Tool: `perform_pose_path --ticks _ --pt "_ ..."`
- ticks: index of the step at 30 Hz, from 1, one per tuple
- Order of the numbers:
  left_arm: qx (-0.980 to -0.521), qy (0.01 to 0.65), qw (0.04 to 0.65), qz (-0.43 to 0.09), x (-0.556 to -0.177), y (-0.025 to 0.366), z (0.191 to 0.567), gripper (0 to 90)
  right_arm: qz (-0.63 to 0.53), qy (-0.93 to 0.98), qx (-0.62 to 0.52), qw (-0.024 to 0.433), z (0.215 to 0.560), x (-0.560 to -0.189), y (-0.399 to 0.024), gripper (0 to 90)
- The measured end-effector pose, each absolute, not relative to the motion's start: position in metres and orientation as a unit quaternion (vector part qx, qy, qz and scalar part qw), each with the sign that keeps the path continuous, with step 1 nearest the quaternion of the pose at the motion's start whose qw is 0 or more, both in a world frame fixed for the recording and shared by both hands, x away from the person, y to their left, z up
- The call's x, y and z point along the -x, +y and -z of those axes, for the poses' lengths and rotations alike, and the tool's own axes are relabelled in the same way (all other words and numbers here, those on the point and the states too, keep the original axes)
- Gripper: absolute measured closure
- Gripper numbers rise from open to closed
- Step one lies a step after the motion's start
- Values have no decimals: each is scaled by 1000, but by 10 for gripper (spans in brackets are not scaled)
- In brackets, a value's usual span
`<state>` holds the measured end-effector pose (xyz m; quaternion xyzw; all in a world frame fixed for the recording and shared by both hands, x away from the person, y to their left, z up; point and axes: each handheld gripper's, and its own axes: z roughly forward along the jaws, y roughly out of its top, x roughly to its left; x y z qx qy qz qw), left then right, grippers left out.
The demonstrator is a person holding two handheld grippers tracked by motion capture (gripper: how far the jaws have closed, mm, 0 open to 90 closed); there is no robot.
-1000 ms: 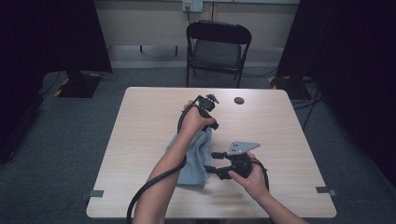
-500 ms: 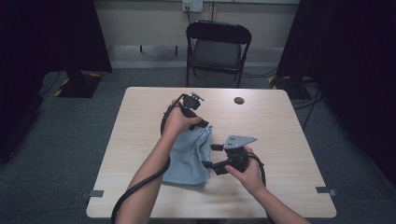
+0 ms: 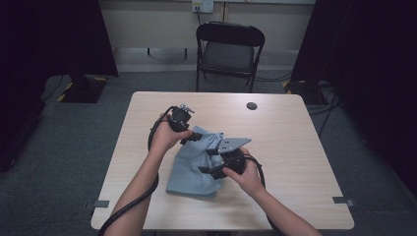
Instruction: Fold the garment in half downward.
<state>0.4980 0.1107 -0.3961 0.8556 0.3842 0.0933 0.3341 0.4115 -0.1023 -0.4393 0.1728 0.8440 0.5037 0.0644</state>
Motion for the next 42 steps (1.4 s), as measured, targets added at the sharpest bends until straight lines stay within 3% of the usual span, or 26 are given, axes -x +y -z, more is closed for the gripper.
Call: perform_pose_path --ticks 7,18,23,28,33,37,42 --pt "-848 410 326 -89 -507 120 422 281 -479 857 -179 57 459 -414 -101 297" --pt "-812 470 336 -80 -523 131 463 261 -447 871 -199 43 488 -397 -141 306" --pt "-798 468 370 -89 -521 138 452 281 -443 874 -196 39 494 -394 -143 309" --pt "-791 478 365 -110 -524 144 437 282 -448 872 -193 42 489 -391 -144 309" --pt "-790 495 338 -131 -533 146 451 315 -439 877 -190 40 493 -390 -142 320" --pt "-779 526 324 -107 -537 151 475 296 -434 881 -186 38 495 -389 -144 323" --pt "-779 517 335 -117 -532 162 469 284 -451 870 -196 39 489 -388 -155 301"
